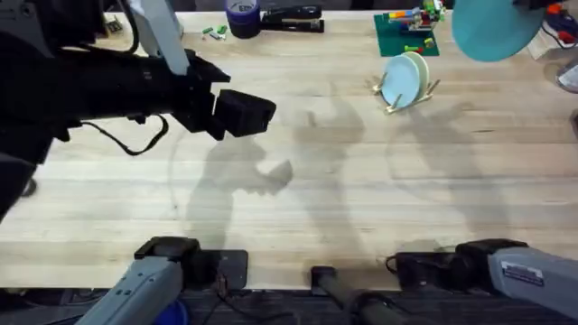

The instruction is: Pick up the plates from the table one by one and place each into a slot on the dish rack.

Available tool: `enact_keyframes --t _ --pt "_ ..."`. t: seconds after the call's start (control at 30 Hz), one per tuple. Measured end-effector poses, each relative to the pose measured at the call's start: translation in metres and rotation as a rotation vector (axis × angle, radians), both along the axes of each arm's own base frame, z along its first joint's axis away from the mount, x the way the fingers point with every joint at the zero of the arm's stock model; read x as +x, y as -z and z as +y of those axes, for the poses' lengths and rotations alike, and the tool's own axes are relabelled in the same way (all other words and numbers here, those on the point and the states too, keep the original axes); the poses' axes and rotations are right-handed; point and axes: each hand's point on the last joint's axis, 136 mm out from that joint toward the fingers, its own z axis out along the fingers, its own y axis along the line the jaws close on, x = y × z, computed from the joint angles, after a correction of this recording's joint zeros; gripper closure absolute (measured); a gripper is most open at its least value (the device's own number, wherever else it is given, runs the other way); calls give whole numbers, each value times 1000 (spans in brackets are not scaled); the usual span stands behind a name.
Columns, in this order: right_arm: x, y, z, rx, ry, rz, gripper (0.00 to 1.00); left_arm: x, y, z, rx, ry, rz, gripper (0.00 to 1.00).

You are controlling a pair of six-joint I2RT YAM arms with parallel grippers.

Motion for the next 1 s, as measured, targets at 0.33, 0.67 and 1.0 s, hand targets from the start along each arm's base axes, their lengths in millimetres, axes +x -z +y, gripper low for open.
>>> enact_keyframes --t 0.33,0.67,1.0 --pt "26 16 -29 13 36 46 973 0 0 0 0 0 0 6" --pt "29 19 -32 7 33 54 973 0 0 0 1 1 -1 6" --pt "29 19 -32 5 26 54 972 0 0 0 1 1 -1 6"
